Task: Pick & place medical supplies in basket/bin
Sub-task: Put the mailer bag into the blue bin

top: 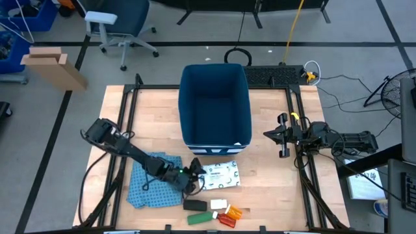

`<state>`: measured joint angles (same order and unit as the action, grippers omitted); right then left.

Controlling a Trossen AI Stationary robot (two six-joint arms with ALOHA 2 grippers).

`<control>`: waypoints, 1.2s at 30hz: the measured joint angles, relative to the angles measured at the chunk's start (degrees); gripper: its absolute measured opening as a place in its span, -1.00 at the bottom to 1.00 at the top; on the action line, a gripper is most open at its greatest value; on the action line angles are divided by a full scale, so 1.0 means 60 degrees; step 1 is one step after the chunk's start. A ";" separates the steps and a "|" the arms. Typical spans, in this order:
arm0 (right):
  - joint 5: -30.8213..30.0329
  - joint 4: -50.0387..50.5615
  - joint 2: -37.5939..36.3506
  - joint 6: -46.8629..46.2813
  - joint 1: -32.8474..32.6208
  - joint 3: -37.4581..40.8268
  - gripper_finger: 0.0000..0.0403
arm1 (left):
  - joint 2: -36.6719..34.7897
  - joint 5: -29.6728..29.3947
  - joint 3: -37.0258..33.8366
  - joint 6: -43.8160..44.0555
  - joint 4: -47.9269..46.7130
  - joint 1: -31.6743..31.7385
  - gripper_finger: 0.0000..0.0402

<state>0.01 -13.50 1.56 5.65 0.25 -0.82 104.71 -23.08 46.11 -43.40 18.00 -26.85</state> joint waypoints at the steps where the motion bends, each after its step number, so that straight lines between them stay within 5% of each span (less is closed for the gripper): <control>1: 0.0000 -0.0002 0.0000 -0.0001 0.0003 0.0000 -1.00 | 0.0000 0.0160 0.0000 -0.0046 0.0007 0.0050 -0.06; 7: 0.0001 0.0001 0.0000 -0.0004 0.0000 -0.0001 -1.00 | -0.0054 0.0431 0.0000 -0.0250 0.0441 0.0108 -0.82; 9: 0.0001 0.0001 0.0000 -0.0004 0.0000 0.0000 -1.00 | -0.0187 0.0445 -0.0004 -0.0287 0.0527 0.0030 -0.94; 20: 0.0004 0.0005 0.0000 -0.0073 0.0000 -0.0003 -1.00 | -0.3511 0.0383 -0.0004 0.0162 0.0213 -0.1216 -0.99; 36: 0.0004 0.0009 0.0000 -0.0334 0.0002 -0.0002 -1.00 | -0.9160 -0.0771 -0.0545 0.2680 -0.3841 -0.1658 -1.00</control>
<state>0.03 -13.45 1.56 3.65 0.27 -0.83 49.75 -27.70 42.83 -27.32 -5.04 -36.80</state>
